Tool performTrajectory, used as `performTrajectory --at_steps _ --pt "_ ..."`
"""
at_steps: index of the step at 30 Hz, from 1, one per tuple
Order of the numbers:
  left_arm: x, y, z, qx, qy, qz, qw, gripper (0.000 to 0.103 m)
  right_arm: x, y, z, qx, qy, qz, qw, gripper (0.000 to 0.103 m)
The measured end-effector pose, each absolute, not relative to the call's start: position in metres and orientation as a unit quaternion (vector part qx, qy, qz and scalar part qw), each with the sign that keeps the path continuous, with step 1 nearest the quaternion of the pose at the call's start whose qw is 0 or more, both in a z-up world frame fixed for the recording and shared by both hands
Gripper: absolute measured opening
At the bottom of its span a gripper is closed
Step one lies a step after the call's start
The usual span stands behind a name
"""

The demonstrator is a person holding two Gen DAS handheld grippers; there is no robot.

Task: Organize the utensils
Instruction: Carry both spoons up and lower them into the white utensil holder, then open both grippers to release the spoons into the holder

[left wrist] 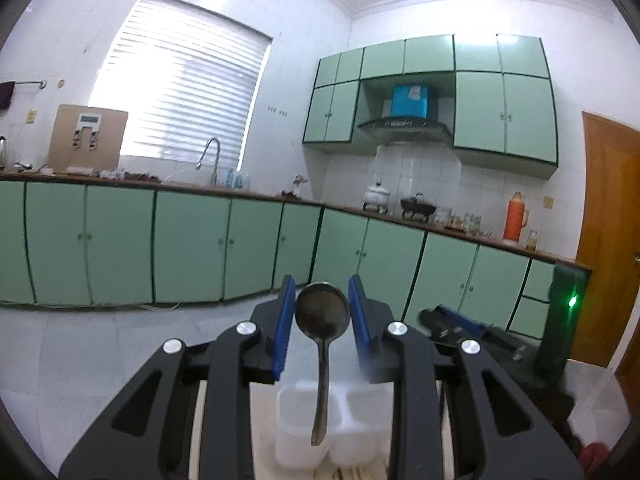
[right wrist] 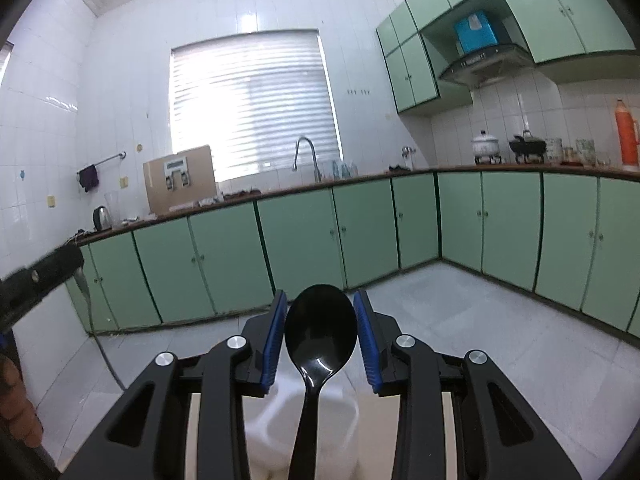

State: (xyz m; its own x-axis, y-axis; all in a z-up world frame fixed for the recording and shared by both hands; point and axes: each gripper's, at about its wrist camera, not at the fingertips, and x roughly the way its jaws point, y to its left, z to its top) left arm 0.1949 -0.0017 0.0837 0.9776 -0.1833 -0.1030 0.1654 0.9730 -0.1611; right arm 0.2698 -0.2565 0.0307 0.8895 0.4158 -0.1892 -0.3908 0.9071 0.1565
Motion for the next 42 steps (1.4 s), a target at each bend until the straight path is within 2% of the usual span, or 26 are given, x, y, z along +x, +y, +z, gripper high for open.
performTrajectory --at_steps 5,16,18,20,23,26,34,39,42 --pt "0.238 -0.018 0.079 -0.070 0.064 -0.094 0.991 0.026 0.309 -0.246 0.018 0.066 0.114 0.196 0.972 0.034" --pt "0.287 -0.020 0.005 -0.064 0.152 -0.092 0.982 0.026 0.320 -0.240 -0.035 0.062 0.148 0.197 0.967 0.034" --pt "0.286 -0.015 -0.002 -0.063 0.157 -0.088 0.982 0.028 0.316 -0.240 -0.040 0.057 0.155 0.201 0.965 0.035" --pt "0.282 -0.011 -0.009 -0.056 0.161 -0.084 0.982 0.038 0.311 -0.241 -0.045 0.057 0.161 0.202 0.964 0.035" --pt "0.273 -0.007 -0.013 -0.053 0.164 -0.081 0.982 0.043 0.304 -0.245 -0.049 0.059 0.167 0.201 0.963 0.038" --pt "0.261 -0.002 -0.014 -0.052 0.163 -0.076 0.982 0.050 0.292 -0.251 -0.050 0.063 0.171 0.193 0.964 0.045" --pt "0.209 0.005 -0.025 -0.047 0.183 -0.064 0.980 0.073 0.237 -0.272 -0.061 0.059 0.194 0.149 0.968 0.083" --pt "0.173 0.006 -0.043 -0.045 0.214 -0.061 0.974 0.086 0.196 -0.285 -0.079 0.057 0.229 0.120 0.964 0.097" --pt "0.155 0.004 -0.052 -0.042 0.240 -0.065 0.968 0.090 0.176 -0.292 -0.088 0.059 0.256 0.111 0.959 0.097"
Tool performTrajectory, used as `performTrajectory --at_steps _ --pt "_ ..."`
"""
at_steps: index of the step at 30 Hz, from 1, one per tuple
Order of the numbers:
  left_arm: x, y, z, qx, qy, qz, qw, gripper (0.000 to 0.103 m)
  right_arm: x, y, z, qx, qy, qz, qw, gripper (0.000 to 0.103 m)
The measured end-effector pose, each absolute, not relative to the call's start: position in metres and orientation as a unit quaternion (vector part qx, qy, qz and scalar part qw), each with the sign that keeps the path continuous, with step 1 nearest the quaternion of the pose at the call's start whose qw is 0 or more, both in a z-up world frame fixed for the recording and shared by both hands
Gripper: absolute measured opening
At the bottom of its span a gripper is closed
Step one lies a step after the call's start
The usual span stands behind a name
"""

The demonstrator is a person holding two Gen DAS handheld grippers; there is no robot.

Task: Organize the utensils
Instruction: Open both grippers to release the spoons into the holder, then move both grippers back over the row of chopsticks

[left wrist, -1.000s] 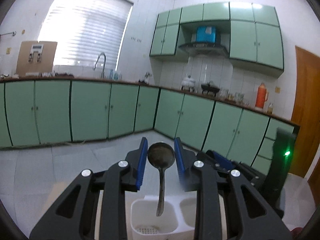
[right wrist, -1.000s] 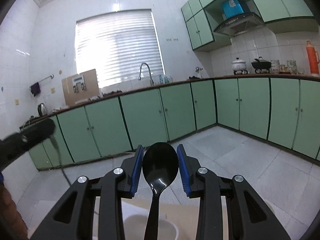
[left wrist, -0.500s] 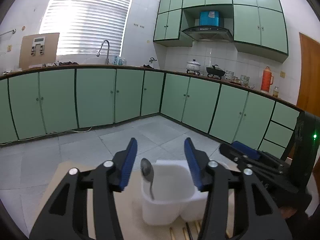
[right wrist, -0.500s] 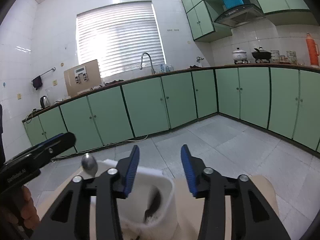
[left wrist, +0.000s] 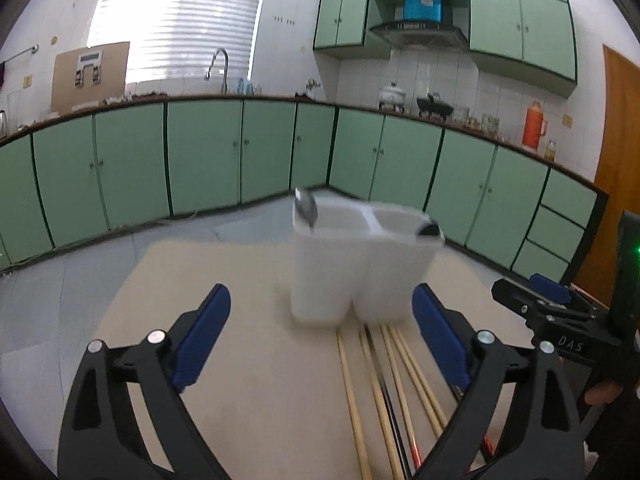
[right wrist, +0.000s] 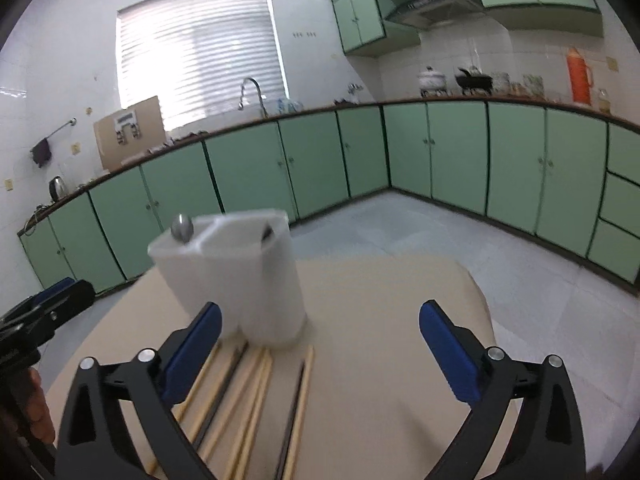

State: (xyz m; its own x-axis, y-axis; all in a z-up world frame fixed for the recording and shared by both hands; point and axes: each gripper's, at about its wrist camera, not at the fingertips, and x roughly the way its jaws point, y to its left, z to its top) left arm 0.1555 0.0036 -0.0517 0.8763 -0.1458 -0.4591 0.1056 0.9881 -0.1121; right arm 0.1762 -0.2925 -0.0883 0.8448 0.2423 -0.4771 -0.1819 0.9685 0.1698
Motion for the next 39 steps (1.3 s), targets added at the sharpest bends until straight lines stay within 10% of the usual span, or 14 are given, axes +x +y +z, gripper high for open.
performTrajectory --at_steps 14,39 --pt "0.095 -0.007 -0.111 -0.002 0.344 -0.054 0.937 0.091 0.102 -0.299 -0.124 0.044 0.342 0.095 0.934 0.097" --pt "0.066 -0.023 -0.146 0.010 0.427 -0.030 0.903 0.065 0.042 -0.284 -0.156 -0.005 0.411 0.108 0.905 0.048"
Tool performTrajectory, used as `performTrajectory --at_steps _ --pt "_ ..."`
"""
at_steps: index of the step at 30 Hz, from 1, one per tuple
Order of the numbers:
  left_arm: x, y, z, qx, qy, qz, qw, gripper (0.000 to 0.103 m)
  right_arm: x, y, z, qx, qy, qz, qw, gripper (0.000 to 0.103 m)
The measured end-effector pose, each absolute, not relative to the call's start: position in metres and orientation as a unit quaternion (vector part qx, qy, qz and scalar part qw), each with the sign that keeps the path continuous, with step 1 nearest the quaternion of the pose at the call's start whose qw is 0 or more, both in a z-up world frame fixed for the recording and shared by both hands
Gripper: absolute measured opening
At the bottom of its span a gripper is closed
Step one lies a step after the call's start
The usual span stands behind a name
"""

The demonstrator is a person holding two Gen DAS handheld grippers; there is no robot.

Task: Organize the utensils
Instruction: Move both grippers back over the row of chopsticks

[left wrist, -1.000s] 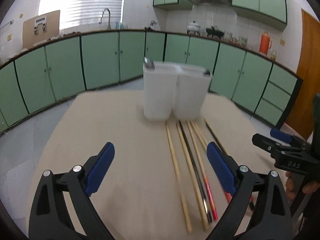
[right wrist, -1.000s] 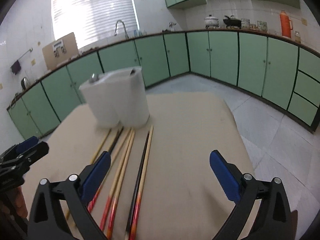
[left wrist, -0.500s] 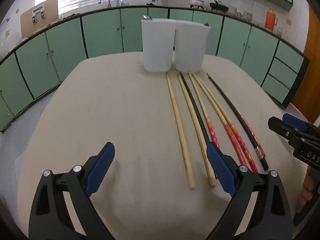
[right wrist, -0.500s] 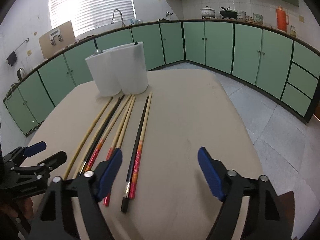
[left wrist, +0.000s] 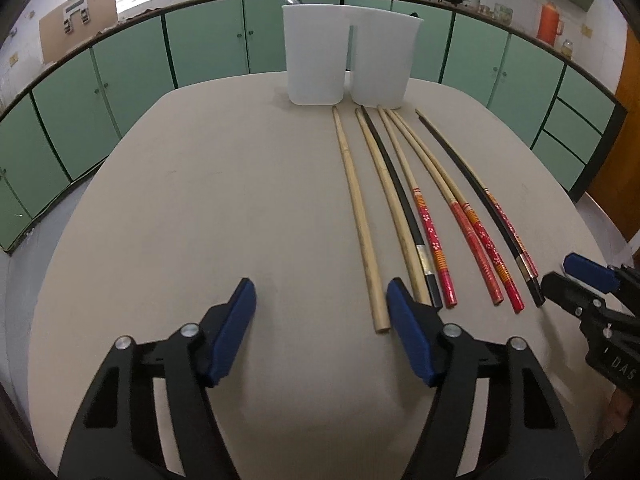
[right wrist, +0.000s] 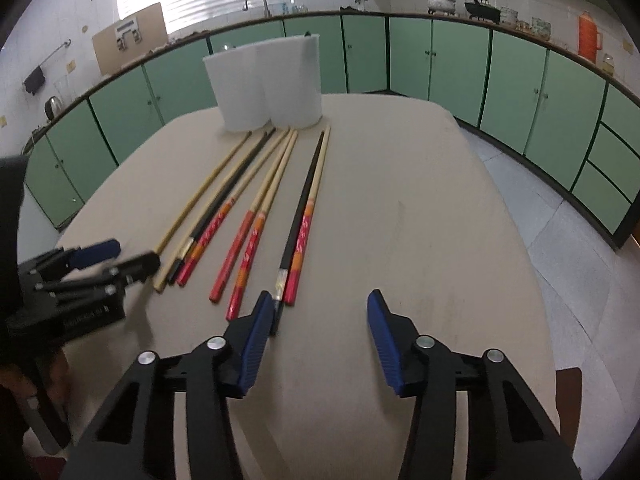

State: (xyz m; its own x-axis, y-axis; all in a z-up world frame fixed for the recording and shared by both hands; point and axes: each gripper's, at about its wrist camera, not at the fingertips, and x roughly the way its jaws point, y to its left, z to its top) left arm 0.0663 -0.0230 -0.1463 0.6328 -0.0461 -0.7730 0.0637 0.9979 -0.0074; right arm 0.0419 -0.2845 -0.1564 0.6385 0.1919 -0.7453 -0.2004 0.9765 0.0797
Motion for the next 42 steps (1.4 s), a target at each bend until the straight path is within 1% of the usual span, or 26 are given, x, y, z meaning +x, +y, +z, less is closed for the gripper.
performTrajectory --at_steps 5,12,17,27,29,30,31,33,42 --pt "0.066 -0.022 -0.145 0.012 0.428 -0.024 0.903 0.059 0.042 -0.288 -0.159 -0.022 0.416 0.096 0.904 0.047" --pt "0.068 -0.021 -0.145 0.013 0.429 -0.024 0.903 0.059 0.041 -0.292 -0.157 -0.004 0.417 0.110 0.902 0.046" --pt "0.069 -0.021 -0.145 0.011 0.429 -0.024 0.903 0.060 0.044 -0.280 -0.159 -0.030 0.415 0.109 0.903 0.046" --pt "0.071 -0.021 -0.146 0.011 0.430 -0.022 0.902 0.060 0.047 -0.270 -0.159 -0.041 0.412 0.124 0.902 0.047" --pt "0.071 -0.021 -0.146 0.010 0.430 -0.022 0.902 0.060 0.049 -0.269 -0.160 -0.034 0.412 0.124 0.902 0.040" --pt "0.071 -0.021 -0.146 0.011 0.430 -0.022 0.902 0.060 0.050 -0.269 -0.160 -0.032 0.413 0.124 0.902 0.035" --pt "0.071 -0.021 -0.146 0.012 0.430 -0.021 0.902 0.060 0.051 -0.269 -0.160 -0.030 0.412 0.123 0.902 0.032" --pt "0.071 -0.020 -0.146 0.010 0.430 -0.022 0.902 0.060 0.050 -0.270 -0.160 -0.029 0.411 0.123 0.903 0.029" --pt "0.071 -0.018 -0.146 -0.002 0.429 -0.037 0.902 0.061 0.049 -0.271 -0.160 -0.026 0.410 0.123 0.903 0.027"
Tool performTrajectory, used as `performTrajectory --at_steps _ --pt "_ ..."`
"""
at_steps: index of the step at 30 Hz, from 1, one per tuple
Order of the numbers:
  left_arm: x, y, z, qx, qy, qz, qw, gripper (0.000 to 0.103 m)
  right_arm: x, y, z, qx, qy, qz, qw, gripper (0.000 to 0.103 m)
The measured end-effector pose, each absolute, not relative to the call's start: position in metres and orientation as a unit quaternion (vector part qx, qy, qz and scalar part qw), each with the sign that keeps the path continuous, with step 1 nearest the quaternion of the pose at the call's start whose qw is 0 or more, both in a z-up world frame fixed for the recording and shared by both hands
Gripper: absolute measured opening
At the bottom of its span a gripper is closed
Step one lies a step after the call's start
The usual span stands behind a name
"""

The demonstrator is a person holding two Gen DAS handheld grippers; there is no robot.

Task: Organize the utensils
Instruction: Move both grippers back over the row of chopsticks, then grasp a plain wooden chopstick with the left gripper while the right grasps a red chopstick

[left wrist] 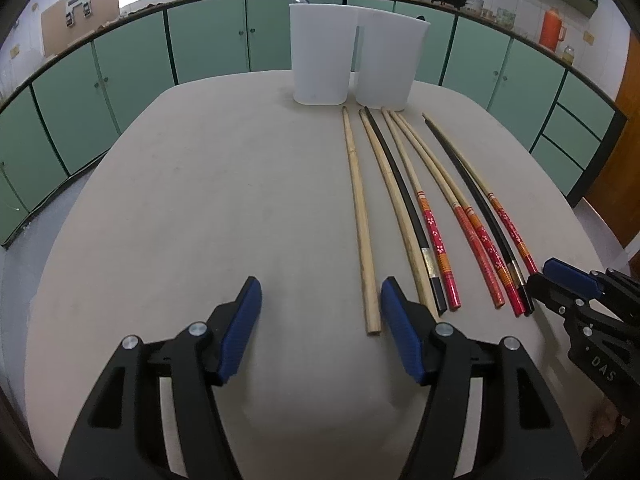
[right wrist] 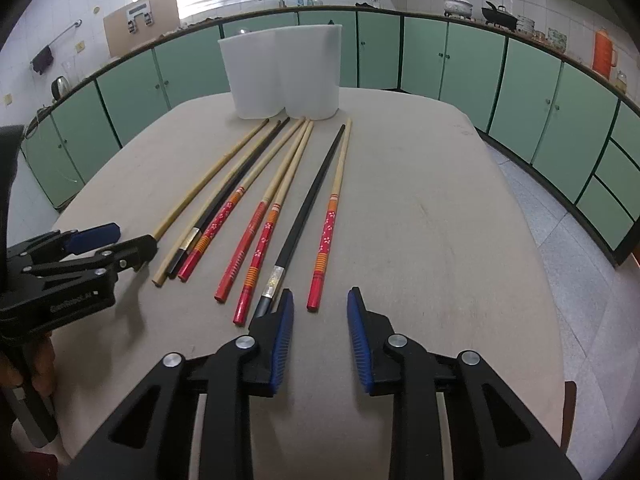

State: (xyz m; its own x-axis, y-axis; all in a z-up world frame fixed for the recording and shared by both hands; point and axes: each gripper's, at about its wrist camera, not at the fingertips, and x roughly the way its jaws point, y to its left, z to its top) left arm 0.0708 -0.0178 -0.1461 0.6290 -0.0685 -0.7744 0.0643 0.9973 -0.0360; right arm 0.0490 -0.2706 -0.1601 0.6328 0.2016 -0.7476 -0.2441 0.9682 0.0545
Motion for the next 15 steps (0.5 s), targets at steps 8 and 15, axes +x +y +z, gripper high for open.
performTrajectory --at_steps 8,15 --pt "0.0704 -0.0238 -0.1467 0.009 0.430 -0.038 0.902 0.061 0.0494 -0.2726 -0.1603 -0.016 0.411 0.126 0.903 0.027" --pt "0.0651 -0.0275 -0.1461 0.013 0.432 -0.043 0.901 0.057 0.0489 -0.2730 -0.1604 -0.013 0.412 0.127 0.902 0.027"
